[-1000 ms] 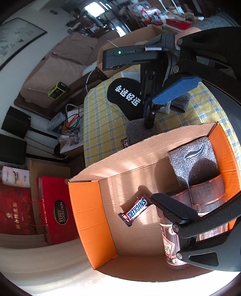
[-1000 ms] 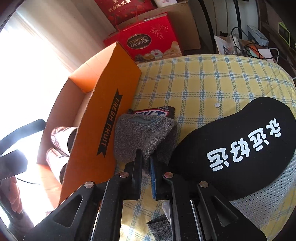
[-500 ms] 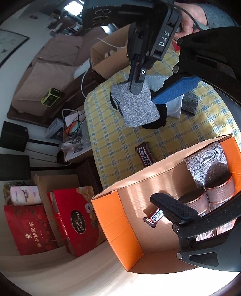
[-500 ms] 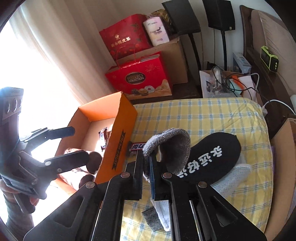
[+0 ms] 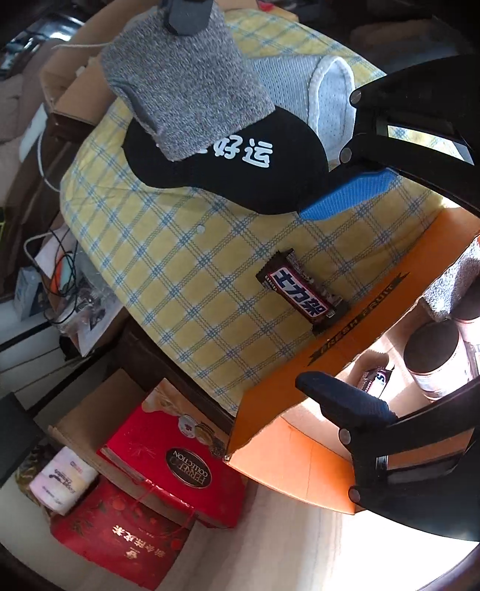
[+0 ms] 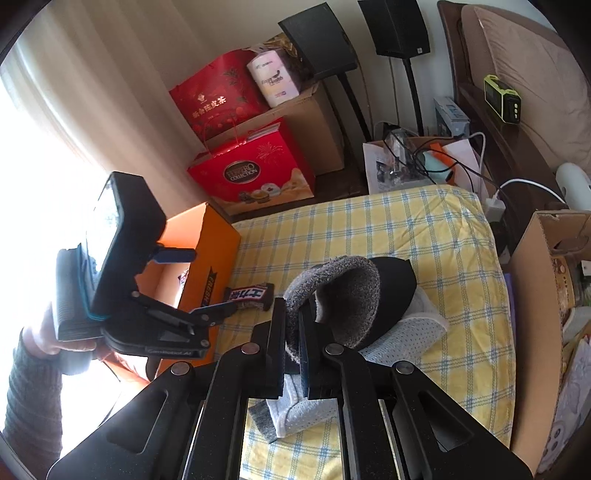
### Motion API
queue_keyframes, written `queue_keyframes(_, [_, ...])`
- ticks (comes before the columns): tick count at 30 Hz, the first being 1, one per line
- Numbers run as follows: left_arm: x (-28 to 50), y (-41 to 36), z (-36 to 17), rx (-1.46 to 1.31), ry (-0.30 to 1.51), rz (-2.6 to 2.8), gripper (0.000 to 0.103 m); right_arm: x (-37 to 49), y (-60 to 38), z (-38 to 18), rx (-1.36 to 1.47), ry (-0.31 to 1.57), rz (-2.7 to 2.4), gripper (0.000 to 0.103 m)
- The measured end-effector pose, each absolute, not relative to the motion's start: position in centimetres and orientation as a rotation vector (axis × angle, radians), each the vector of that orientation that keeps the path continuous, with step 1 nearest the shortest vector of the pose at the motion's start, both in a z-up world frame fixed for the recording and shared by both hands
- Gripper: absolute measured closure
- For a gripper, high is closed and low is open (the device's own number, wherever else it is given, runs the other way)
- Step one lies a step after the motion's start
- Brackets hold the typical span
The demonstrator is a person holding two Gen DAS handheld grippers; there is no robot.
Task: Organize objects
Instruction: 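Carry the brown bar into the box beside the Snickers while the right gripper carries the sock over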
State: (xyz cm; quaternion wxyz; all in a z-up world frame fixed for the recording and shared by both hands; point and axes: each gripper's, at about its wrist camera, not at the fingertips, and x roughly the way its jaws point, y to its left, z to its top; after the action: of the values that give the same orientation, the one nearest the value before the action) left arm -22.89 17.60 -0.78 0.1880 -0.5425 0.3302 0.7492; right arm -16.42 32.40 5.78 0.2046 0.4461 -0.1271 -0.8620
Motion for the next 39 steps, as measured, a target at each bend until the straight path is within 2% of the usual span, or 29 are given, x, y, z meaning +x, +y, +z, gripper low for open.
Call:
queue_keyframes(5, [-24.4, 18.4, -3.5, -1.613, 1.003, 1.956, 0.03, -16.3, 33.0, 5.7, 1.24, -0.357, -2.391, 0.098])
queue_keyframes(6, [-24.6, 18.6, -4.0, -1.631, 1.023, 1.932, 0.034, -16.3, 33.0, 5.6, 1.239, -0.358, -2.388, 0.098])
queue_keyframes(7, [-24.9, 18.7, -4.5, -1.649, 1.042, 1.905, 0.042, -16.3, 33.1, 5.6, 1.237, -0.358, -2.385, 0.098])
queue_keyframes(10, [-25.4, 18.7, -6.1, -1.703, 1.114, 1.85, 0.051, -16.2, 33.2, 5.5, 1.23, -0.358, -2.376, 0.098])
queue_keyframes(15, [-25.3, 19.2, -7.3, -1.67, 1.201, 1.807, 0.051, -16.1, 33.4, 5.4, 1.22, -0.366, -2.364, 0.098])
queue_keyframes(19, [-25.3, 19.6, -7.7, -1.672, 1.237, 1.789, 0.046, -16.3, 33.3, 5.2, 1.226, -0.362, -2.359, 0.098])
queue_keyframes(21, [-25.3, 19.7, -7.8, -1.67, 1.254, 1.774, 0.047, -16.2, 33.4, 5.1, 1.226, -0.37, -2.358, 0.098])
queue_keyframes(23, [-25.3, 20.0, -7.8, -1.665, 1.273, 1.769, 0.053, -16.1, 33.5, 5.2, 1.222, -0.374, -2.357, 0.098])
queue_keyframes(28, [-25.4, 20.3, -9.0, -1.693, 1.301, 1.726, 0.054, -16.0, 33.5, 5.5, 1.216, -0.372, -2.358, 0.098])
queue_keyframes(30, [-25.5, 20.2, -9.0, -1.698, 1.275, 1.725, 0.058, -15.9, 33.5, 5.5, 1.216, -0.369, -2.358, 0.098])
queue_keyframes(33, [-26.0, 20.3, -8.7, -1.734, 1.193, 1.732, 0.074, -15.9, 33.5, 5.6, 1.219, -0.365, -2.361, 0.098])
queue_keyframes(39, [-26.4, 19.5, -7.2, -1.739, 1.037, 1.856, 0.075, -15.9, 33.4, 5.6, 1.214, -0.375, -2.364, 0.098])
